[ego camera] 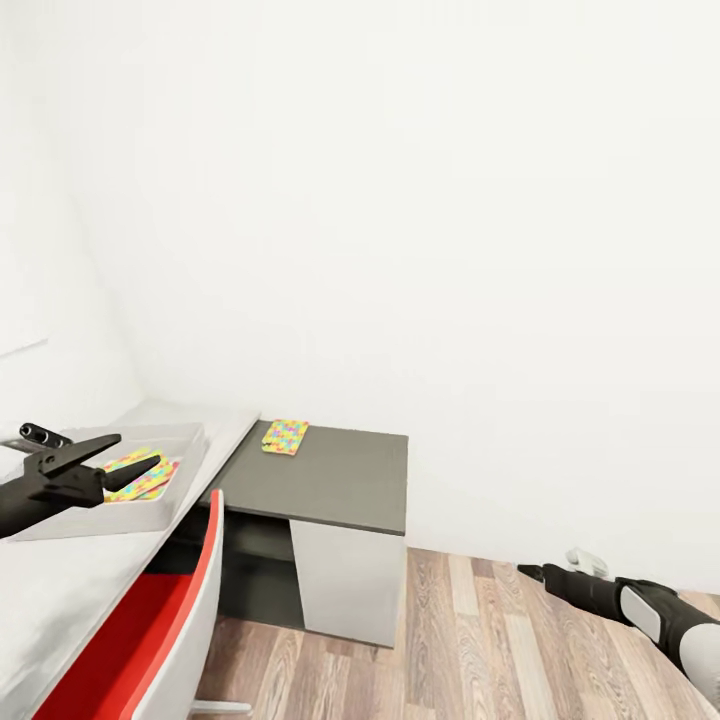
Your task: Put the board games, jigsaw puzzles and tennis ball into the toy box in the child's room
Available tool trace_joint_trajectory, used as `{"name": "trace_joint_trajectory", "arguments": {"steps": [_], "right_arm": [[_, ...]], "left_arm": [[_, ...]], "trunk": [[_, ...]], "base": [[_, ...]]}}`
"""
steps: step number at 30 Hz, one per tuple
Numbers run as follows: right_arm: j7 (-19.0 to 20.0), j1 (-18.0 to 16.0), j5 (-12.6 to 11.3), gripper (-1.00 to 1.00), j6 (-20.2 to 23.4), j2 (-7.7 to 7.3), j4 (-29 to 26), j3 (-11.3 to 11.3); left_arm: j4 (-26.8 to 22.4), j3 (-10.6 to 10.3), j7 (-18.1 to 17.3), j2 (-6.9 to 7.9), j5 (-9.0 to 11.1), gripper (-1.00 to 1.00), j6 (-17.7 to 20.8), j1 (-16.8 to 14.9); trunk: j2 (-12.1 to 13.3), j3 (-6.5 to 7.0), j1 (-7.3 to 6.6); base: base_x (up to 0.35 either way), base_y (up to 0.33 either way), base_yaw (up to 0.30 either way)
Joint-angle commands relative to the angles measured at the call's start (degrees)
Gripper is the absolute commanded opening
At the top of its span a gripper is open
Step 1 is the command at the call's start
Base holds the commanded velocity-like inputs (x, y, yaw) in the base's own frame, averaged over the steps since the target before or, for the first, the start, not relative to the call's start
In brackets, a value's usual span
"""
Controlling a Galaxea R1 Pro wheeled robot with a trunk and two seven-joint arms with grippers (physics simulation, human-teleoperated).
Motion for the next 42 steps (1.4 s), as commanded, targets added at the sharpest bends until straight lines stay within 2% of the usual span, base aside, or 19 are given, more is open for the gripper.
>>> {"name": "trace_joint_trajectory", "arguments": {"steps": [1,2,7,11,13,14,15,16,17,19,20,22,23,24,26,27,31,35,42], "right_arm": [[-0.08,-0.08,-0.54,1.0,-0.84,0.51,0.6,0.24],[-0.13,-0.09,-0.57,1.0,-1.38,0.72,0.81,0.24],[-0.56,-0.12,-0.38,1.0,-4.55,2.26,1.64,0.36],[-0.69,-0.13,-0.27,1.0,-5.09,4.25,1.77,0.4],[-0.73,-0.13,-0.25,1.0,-5.19,4.79,1.73,0.41],[-0.74,-0.13,-0.26,1.0,-5.23,5.0,1.66,0.41],[-0.75,-0.13,-0.26,1.0,-5.24,5.07,1.64,0.41],[-0.78,-0.13,-0.27,1.0,-5.28,5.17,1.61,0.42],[-0.79,-0.13,-0.27,1.0,-5.3,5.21,1.59,0.42],[-0.93,-0.13,-0.27,1.0,-5.34,5.3,1.57,0.44],[-0.93,-0.13,-0.27,1.0,-5.35,5.31,1.56,0.46],[-0.99,-0.13,-0.24,1.0,-5.37,5.34,1.55,0.49],[-1.03,-0.13,-0.2,1.0,-5.38,5.35,1.55,0.5],[-1.06,-0.13,-0.2,1.0,-5.38,5.36,1.55,0.53],[-1.1,-0.13,-0.2,1.0,-5.39,5.36,1.55,0.56],[-1.16,-0.13,-0.19,1.0,-5.39,5.36,1.55,0.57],[-1.39,-0.13,-0.19,1.0,-5.39,5.33,1.58,0.57],[-1.45,-0.13,-0.19,1.0,-5.39,5.27,1.62,0.59],[-1.52,-0.13,-0.19,1.0,-5.39,5.25,1.63,0.59]], "left_arm": [[-0.09,-0.02,0.04,0.0,-0.13,1.0,0.18,-0.2],[-0.13,-0.03,0.25,0.0,-0.13,1.0,0.18,-0.3],[-0.28,-0.79,7.22,-0.14,-0.05,1.0,0.18,-4.01],[-0.3,-3.84,16.26,-0.73,0.02,1.0,0.18,-9.13],[-0.26,-6.53,21.82,-2.27,0.07,1.0,-0.02,-12.28],[-0.23,-8.31,25.88,-3.89,0.08,1.0,-0.16,-14.61],[-0.17,-9.18,27.98,-4.83,0.07,1.0,-0.21,-15.78],[-0.05,-11.08,32.91,-7.33,0.04,1.0,-0.28,-18.28],[0.01,-11.92,35.14,-8.48,0.03,1.0,-0.31,-19.36],[0.53,-15.62,46.32,-14.29,-0.18,1.0,-0.36,-24.1],[0.84,-16.6,49.64,-15.93,-0.27,1.0,-0.35,-25.41],[3.75,-20.17,64.46,-22.87,-0.75,1.0,-0.22,-30.59],[12.47,-22.59,83.19,-31.5,-1.01,1.0,0.01,-36.7],[15.77,-22.96,86.56,-33.59,-1.11,1.0,0.03,-38.69],[19.14,-23.23,88.74,-35.42,-1.22,1.0,0.03,-40.65],[22.45,-23.42,90.12,-36.92,-1.35,1.0,0.04,-42.41],[29.97,-23.67,91.93,-39.02,-2.08,1.0,0.05,-45.43],[32.4,-23.83,92.37,-39.54,-3.1,1.0,0.04,-46.26],[33.08,-24.19,92.54,-39.62,-5.62,1.0,-0.03,-46.5]], "trunk": [[-0.14,-0.12,0.04],[-0.14,-0.12,0.04],[-0.14,-0.11,0.04],[-0.14,-0.1,0.04],[-0.14,-0.1,0.04],[-0.14,-0.1,0.04],[-0.14,-0.1,0.04],[-0.14,-0.1,0.04],[-0.14,-0.1,0.04],[-0.14,-0.1,0.04],[-0.14,-0.1,0.04],[-0.14,-0.1,0.04],[-0.14,-0.1,0.04],[-0.14,-0.1,0.04],[-0.14,-0.1,0.04],[-0.14,-0.1,0.04],[-0.14,-0.1,0.04],[-0.14,-0.1,0.04],[-0.14,-0.1,0.04]], "base": [[0.0,0.0,-0.031],[0.0,0.0,-0.025],[0.0,0.0,-0.007],[0.0,0.0,-0.001],[0.0,0.0,0.0],[0.0,0.0,0.0],[0.0,0.0,0.0],[0.0,0.0,0.0],[0.0,0.0,0.0],[0.0,0.0,0.0],[0.0,0.0,0.0],[0.0,0.0,0.0],[0.0,0.0,0.0],[0.0,0.0,0.0],[0.0,0.0,0.0],[0.0,0.0,0.0],[0.0,0.0,0.0],[0.0,0.0,0.0],[0.03,0.0,0.0]]}}
